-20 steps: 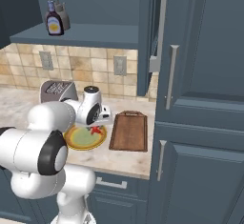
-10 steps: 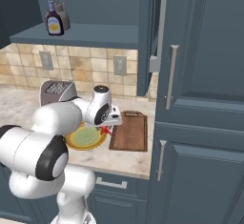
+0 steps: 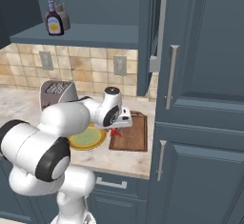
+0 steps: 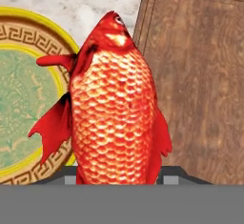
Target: Pick the fish from the plate and place it on the cutting board. Then pick the condiment bottle from the cabinet and place it next to the cutting board.
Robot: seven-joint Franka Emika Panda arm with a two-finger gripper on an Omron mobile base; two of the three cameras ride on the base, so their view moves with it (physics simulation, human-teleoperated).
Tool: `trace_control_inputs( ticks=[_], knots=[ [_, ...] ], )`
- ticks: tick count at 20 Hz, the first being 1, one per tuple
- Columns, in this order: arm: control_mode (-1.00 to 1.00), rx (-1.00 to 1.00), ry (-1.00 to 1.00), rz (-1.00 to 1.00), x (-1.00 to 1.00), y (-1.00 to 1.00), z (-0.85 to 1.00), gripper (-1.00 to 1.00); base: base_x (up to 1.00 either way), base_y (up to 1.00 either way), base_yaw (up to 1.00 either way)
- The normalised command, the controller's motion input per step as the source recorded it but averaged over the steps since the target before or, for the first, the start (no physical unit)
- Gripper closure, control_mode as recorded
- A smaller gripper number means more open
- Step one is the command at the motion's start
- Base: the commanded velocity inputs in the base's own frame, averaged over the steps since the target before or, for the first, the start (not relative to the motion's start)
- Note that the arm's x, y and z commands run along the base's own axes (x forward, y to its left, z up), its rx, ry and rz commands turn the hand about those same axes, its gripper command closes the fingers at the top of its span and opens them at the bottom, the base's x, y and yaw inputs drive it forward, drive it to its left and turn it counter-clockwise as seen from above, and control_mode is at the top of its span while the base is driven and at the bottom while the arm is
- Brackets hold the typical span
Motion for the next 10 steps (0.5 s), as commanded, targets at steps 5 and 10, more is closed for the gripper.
trace_control_inputs(
  ticks=[5, 10],
  knots=[
    [-1.00, 0.00, 0.00, 0.00, 0.11, -0.23, 0.00, 1.00, 0.00, 0.00, 0.00],
    [-1.00, 0.00, 0.00, 0.00, 0.17, -0.19, -0.02, 1.00, 0.00, 0.00, 0.00]
  ],
)
